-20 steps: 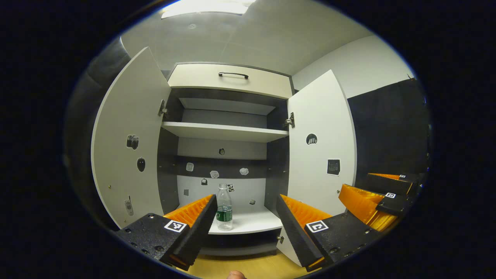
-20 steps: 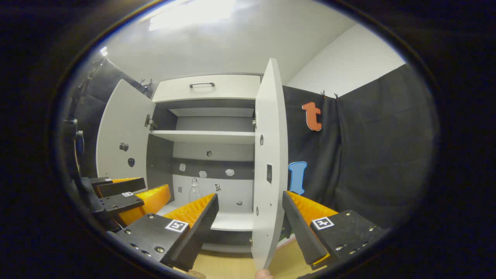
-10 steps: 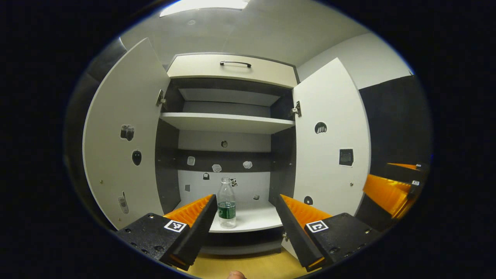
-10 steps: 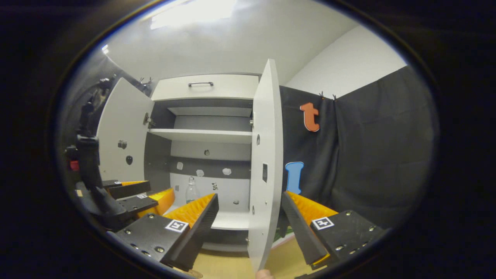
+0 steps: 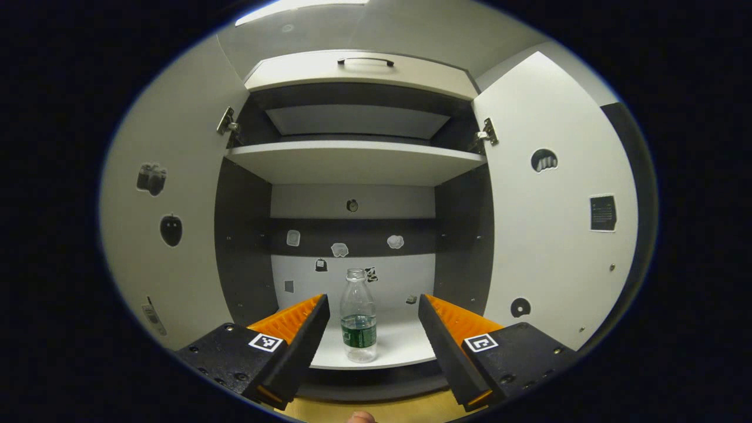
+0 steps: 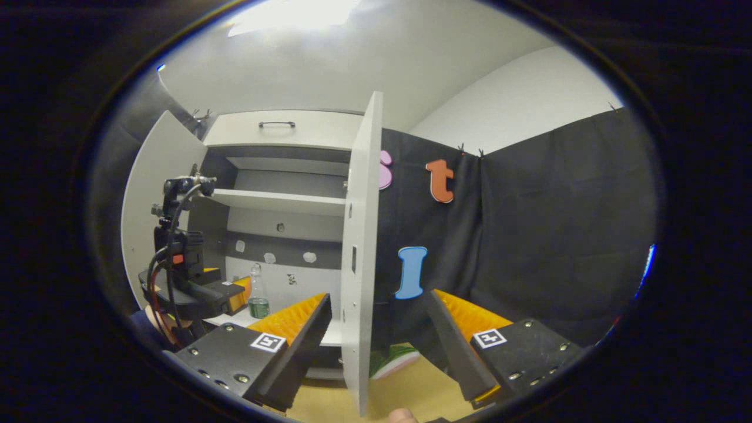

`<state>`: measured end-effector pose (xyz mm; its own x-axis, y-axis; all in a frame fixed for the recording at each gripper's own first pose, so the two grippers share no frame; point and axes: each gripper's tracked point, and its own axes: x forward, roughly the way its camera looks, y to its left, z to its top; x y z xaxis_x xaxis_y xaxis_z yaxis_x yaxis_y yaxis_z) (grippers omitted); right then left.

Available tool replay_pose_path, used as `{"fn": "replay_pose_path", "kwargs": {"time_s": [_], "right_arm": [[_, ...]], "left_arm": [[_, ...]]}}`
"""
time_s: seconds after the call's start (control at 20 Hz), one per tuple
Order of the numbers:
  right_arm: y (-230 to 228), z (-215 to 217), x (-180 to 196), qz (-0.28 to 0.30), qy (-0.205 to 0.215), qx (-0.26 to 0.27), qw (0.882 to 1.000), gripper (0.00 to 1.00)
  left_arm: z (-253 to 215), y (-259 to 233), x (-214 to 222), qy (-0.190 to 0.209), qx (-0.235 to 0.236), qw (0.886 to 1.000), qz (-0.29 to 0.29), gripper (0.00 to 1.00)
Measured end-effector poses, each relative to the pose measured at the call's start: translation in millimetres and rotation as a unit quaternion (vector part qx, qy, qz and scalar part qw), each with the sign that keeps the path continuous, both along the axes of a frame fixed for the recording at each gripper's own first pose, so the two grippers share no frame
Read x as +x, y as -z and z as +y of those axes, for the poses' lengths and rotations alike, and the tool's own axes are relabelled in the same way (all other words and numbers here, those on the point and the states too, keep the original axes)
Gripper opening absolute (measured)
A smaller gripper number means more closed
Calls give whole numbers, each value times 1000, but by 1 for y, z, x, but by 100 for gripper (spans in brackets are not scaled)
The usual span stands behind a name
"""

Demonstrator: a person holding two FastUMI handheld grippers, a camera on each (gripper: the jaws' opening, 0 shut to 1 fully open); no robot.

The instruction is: Grasp the bottle in the cabinet with the left hand and place it on the coaster, then close the right door with the right hand and the left door with the left hand.

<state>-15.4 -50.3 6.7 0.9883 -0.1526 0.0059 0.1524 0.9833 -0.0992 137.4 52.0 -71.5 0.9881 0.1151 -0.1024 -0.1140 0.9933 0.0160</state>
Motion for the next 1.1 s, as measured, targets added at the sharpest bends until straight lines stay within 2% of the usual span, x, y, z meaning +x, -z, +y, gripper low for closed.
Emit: {"fn": "replay_pose_path", "kwargs": {"time_s": [0.25, 0.7, 0.8, 1.0, 1.1], "right_arm": [[3, -29, -5, 7, 44, -13, 999, 100], [10, -65, -20, 27, 102, -26, 994, 100], [11, -70, -22, 30, 110, -26, 993, 96], [15, -73, -26, 37, 113, -26, 993, 100], [17, -73, -28, 38, 112, -24, 993, 100]], "left_arm": [[18, 36, 43, -16, 8, 999, 29, 96], [39, 83, 89, -34, -9, 997, 69, 97], [40, 90, 96, -34, -16, 996, 76, 97], [43, 105, 107, -33, -16, 995, 93, 96], [45, 112, 107, -36, -18, 994, 106, 89]]}}
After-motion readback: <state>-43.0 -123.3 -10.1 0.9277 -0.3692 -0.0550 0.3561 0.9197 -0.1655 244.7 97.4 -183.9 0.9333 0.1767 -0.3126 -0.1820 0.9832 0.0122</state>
